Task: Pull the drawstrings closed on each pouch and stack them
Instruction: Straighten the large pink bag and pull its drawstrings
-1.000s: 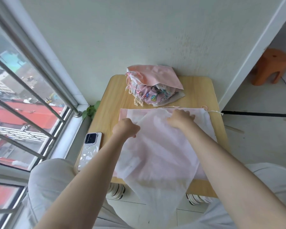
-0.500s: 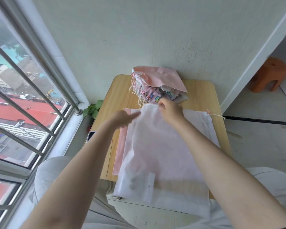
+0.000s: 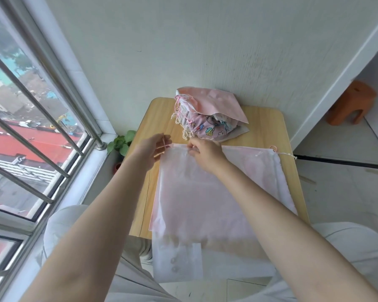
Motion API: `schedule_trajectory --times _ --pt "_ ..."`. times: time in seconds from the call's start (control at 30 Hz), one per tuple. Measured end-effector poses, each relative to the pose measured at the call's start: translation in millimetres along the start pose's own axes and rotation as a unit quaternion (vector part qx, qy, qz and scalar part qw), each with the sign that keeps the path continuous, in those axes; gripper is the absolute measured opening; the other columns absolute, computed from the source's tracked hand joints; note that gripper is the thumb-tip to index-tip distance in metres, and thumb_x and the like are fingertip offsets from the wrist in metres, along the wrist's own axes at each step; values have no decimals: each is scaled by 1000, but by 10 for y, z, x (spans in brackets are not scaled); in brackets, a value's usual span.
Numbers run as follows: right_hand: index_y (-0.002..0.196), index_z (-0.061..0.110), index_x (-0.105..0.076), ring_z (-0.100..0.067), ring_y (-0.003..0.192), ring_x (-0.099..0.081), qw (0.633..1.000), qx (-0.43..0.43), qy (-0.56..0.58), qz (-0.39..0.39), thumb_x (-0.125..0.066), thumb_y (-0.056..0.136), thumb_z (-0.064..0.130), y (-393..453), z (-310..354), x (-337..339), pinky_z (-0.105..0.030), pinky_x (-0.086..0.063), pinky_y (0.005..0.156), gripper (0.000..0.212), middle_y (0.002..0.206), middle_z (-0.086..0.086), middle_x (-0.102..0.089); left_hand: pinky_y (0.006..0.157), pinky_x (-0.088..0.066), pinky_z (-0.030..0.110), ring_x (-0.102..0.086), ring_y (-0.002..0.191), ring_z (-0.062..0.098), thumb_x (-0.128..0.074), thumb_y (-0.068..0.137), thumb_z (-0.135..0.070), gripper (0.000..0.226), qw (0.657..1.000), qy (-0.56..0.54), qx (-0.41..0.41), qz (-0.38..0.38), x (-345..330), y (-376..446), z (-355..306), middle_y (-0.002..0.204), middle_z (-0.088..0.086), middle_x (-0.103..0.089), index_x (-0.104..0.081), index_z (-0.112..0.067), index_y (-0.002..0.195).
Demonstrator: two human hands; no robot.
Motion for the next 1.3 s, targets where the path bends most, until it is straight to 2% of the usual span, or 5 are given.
schedule_trajectory --times 0.17,0.33,0.57,0.83,1.3 --pt "101 20 -63 -25 106 -58 1000 -22 -12 -17 -57 93 24 5 -24 -117 -32 -34 88 11 103 1 -70 59 -46 17 -66 65 16 -55 94 -15 19 976 104 -191 10 -172 -231 -160 77 6 -72 -71 -7 88" --pt "92 11 -64 -31 95 -56 994 -40 -19 -102 -61 84 17 -47 -124 -66 -35 -38 75 10 95 -7 -67 60 -54 35 -66 68 22 -51 89 -22 23 854 452 -254 -35 -357 -276 -105 70 -2 -71 -70 -15 81" --pt "107 4 -60 -36 102 -59 927 -352 58 -113 -43 90 19 -223 -932 338 -34 -42 74 29 108 -16 -64 62 -49 29 -65 70 20 -51 92 -17 21 911 350 -208 -68 -271 -100 35 72 -2 -70 -70 -11 84" --pt "111 22 -64 -20 66 -48 914 -348 208 21 -38 93 22 -196 -1093 114 -25 -35 53 32 78 0 -52 59 -45 20 -61 64 14 -51 92 -10 20 978 146 -127 -81 -232 -4 204 74 6 -68 -70 -4 91" --pt "119 10 -61 -31 115 -57 956 -285 -39 57 -50 91 8 -283 -1113 66 -32 -46 90 30 122 -13 -62 67 -46 27 -60 66 18 -45 92 -7 24 989 91 -88 -81 -167 106 484 72 9 -66 -66 -7 81"
Point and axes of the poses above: each hand's wrist, its own y-axis towards the middle knuckle, its own x-axis out of the back of the hand, z = x × y, the point moved 2 cm from there along y, towards the middle knuckle
